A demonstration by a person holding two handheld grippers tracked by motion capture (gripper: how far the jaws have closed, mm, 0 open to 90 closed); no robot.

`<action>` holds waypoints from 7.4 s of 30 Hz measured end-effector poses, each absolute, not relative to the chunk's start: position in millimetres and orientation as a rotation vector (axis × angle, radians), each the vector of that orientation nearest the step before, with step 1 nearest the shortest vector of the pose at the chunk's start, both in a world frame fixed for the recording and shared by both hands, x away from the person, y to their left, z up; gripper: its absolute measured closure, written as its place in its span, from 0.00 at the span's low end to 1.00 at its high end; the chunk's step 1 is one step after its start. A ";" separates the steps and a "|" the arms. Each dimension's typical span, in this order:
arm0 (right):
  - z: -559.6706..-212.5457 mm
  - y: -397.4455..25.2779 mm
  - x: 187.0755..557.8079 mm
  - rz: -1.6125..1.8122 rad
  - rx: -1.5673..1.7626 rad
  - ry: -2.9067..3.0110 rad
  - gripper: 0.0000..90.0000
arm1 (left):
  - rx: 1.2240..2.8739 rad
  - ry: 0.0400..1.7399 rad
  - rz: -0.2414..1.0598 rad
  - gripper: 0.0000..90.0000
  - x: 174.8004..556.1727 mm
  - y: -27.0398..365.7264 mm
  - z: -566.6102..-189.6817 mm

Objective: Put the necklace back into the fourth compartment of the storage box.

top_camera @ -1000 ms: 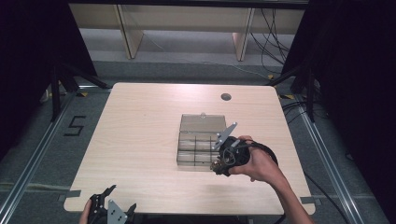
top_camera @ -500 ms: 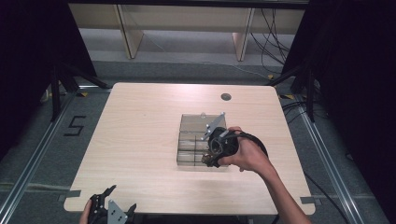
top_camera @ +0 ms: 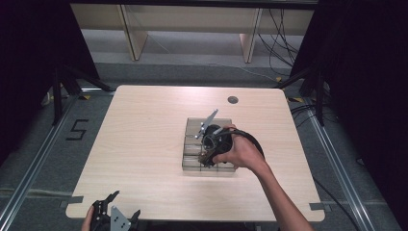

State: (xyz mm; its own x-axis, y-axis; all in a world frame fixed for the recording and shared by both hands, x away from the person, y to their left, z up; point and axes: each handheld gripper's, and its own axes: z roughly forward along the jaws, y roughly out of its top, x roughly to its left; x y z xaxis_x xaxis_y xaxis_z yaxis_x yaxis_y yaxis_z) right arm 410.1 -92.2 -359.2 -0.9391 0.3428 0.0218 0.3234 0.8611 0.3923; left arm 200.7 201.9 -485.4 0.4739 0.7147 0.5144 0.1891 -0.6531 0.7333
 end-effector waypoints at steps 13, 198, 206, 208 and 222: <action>-371.5 -67.7 430.5 0.603 0.569 2.992 0.56 | 2.116 0.747 1.133 0.17 200.9 202.3 -485.8; -400.1 -158.4 383.8 0.960 0.809 2.822 0.24 | 2.125 0.728 1.146 0.17 200.3 199.4 -486.5; -401.9 -161.5 382.6 0.978 0.817 2.820 0.23 | 2.135 0.737 1.123 0.17 200.1 201.0 -486.3; -402.6 -162.8 380.7 0.984 0.824 2.814 0.23 | 2.127 0.737 1.127 0.17 200.8 201.3 -486.7; -411.5 -176.1 365.2 1.067 0.804 2.791 0.23 | 2.166 0.716 1.130 0.17 200.2 201.1 -484.0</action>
State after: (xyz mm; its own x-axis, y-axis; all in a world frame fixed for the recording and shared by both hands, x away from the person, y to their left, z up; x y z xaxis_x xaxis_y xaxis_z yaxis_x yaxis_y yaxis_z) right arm 365.2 -176.1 -411.5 -0.8639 0.4848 0.1367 0.4523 0.6272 0.6341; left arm 200.2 201.1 -484.0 0.4956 0.6865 0.5321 0.1882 -0.6829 0.7058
